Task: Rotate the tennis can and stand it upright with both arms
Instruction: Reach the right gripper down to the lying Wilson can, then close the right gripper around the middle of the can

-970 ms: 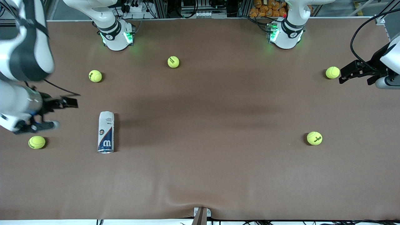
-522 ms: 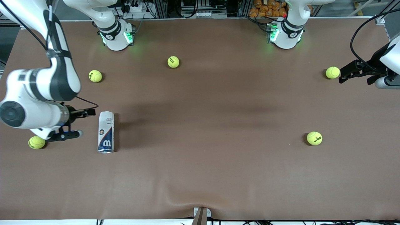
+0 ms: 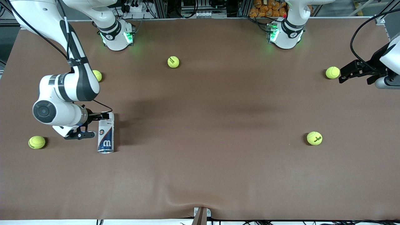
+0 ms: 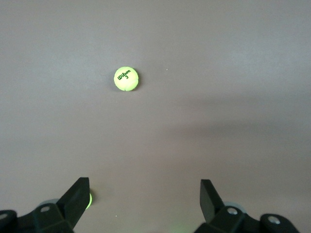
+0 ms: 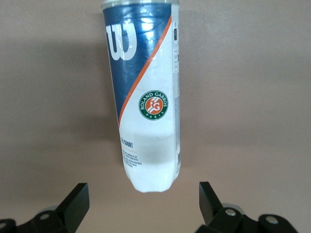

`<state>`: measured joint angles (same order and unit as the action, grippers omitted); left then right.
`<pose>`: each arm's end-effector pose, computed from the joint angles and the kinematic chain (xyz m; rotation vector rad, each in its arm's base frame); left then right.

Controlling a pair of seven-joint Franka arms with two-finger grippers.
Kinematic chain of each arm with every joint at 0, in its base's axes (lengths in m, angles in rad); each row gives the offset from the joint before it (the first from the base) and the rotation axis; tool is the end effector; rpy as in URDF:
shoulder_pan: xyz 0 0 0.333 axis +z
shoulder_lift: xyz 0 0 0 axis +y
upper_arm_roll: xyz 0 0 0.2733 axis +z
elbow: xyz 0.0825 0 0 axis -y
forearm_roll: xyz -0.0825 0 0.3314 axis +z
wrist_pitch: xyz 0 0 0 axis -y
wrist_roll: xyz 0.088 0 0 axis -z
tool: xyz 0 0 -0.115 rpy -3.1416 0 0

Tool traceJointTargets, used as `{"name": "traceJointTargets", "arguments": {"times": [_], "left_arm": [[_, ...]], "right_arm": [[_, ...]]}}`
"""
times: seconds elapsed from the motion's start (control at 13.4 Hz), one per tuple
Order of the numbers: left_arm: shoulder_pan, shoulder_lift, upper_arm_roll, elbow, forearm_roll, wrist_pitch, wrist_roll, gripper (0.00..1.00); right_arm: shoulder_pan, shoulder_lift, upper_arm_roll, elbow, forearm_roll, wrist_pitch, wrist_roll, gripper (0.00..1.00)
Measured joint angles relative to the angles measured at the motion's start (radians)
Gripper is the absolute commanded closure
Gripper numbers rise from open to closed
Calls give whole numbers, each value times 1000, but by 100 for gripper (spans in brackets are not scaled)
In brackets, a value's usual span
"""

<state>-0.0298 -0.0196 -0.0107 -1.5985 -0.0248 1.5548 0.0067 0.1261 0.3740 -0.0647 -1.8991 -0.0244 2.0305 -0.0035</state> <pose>0.4939 -0.0229 0.5706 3.1163 -0.0737 -0.0382 0.5398 0.0326 0.2738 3.0654 0.1226 -0.3709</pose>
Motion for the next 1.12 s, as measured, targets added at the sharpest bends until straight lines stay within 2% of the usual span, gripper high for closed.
{"name": "traceJointTargets", "arguments": {"times": [0.52, 1.12], "left_arm": [[1, 0, 0, 0, 0, 0, 0, 0], [2, 0, 1, 0, 0, 0, 0, 0]], "right_arm": [[1, 16, -1, -59, -81, 82, 1, 0], [-5, 103, -8, -59, -94, 225, 1, 0]]}}
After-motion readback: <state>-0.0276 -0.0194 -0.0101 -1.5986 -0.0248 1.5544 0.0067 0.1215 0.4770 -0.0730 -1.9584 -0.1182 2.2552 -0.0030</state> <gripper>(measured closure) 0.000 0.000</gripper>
